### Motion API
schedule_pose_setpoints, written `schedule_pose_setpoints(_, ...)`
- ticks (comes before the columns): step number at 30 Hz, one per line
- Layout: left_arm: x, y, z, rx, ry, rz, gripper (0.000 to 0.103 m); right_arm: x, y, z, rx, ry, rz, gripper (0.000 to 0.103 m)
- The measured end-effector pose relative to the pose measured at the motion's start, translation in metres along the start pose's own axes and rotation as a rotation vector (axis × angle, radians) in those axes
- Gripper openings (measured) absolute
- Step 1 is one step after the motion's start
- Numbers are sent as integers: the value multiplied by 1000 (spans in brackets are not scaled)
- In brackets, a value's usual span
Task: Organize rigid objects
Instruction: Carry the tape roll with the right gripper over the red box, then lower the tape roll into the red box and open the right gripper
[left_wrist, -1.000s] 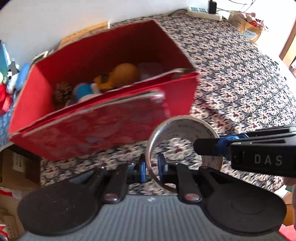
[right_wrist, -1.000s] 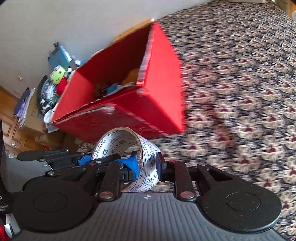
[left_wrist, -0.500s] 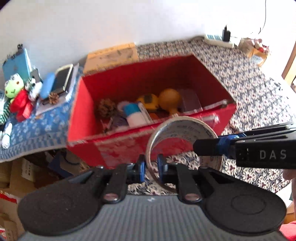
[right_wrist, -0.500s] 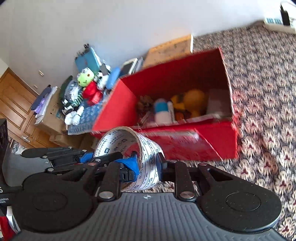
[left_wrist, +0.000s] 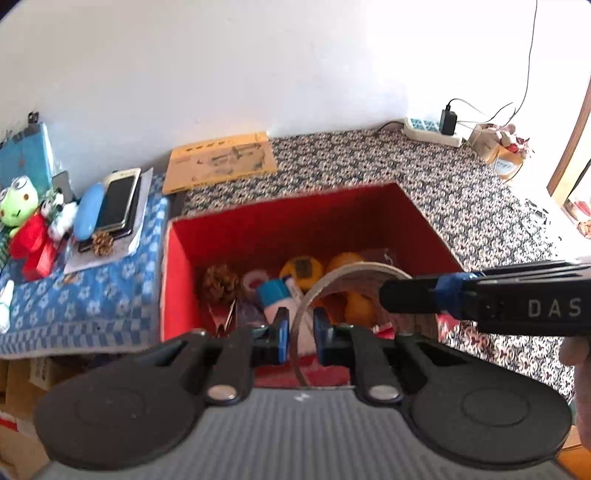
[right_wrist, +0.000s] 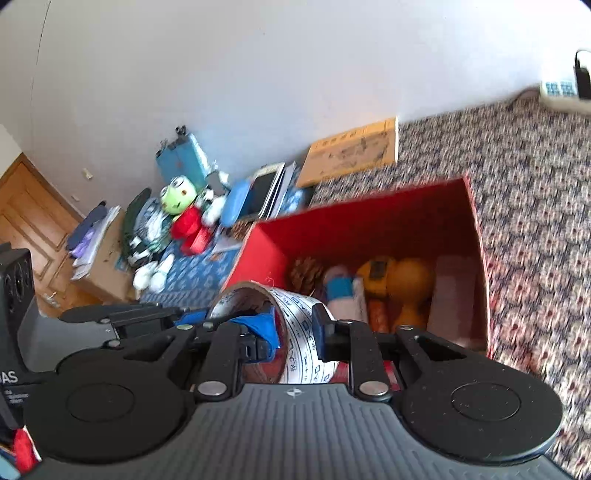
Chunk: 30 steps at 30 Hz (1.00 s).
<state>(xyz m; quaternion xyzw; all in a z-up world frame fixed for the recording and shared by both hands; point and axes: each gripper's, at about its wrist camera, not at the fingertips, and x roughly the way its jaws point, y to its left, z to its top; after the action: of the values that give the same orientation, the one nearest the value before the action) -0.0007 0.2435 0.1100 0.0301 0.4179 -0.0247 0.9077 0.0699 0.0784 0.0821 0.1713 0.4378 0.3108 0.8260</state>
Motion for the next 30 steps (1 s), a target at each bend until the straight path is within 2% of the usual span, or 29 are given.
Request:
schedule_pose_setpoints(10,40,6,25,-26,0,-23,14,24,-21,21,26,-54,-20,1)
schedule_pose_setpoints(17,65,11,33,-60,25,20,14,49,-36,22,57,10,1,1)
schedule_pose_setpoints(25,100,13,24,-85,105,55,14,78,-52,18,107,102,0,1)
schedule_pose_setpoints(30,119,19,19,-111,150,57,14,91,-57,15,92,131,-26,2)
